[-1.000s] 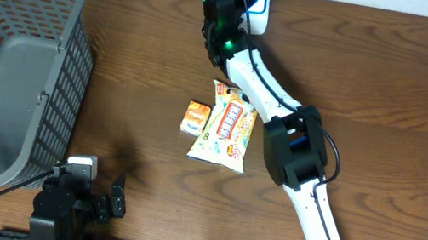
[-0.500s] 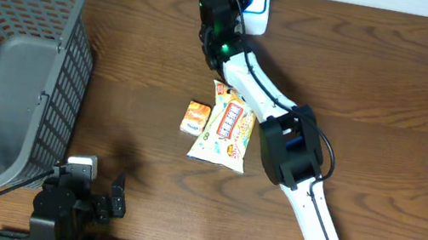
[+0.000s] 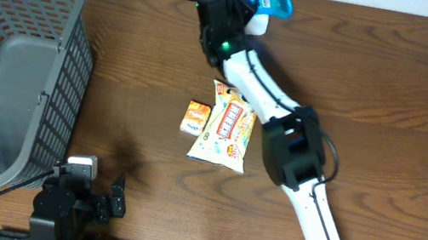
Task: Scan the item barcode
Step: 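Hold the mouthwash bottle at the scanner window with the right gripper, then carry the bottle to the right edge and release it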
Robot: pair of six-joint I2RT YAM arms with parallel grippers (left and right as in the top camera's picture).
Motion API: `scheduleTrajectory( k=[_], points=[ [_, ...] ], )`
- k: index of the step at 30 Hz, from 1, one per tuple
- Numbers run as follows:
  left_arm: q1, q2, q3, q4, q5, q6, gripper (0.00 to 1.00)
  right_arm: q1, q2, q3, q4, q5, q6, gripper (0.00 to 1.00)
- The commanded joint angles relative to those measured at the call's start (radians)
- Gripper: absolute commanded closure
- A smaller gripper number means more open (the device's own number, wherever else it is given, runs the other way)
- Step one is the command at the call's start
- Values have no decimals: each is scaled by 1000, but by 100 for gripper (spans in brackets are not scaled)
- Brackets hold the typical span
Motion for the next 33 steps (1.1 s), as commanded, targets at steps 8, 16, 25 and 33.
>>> scheduleTrajectory(
  k=[8, 16, 25, 33],
  points=[
    [4, -1, -4, -3, -8, -9, 0, -292, -243, 35, -586, 89, 549, 99],
    [4, -1, -4, -3, -8, -8, 0, -609, -236, -87, -686, -109, 671, 99],
    [4, -1, -4, -3, -8, -8, 0, -885, -235, -270, -575, -145, 686, 95],
    [4, -1, -4, -3, -8, -9, 0, -1007, -240, -270, -592, -206, 786, 63]
  ],
)
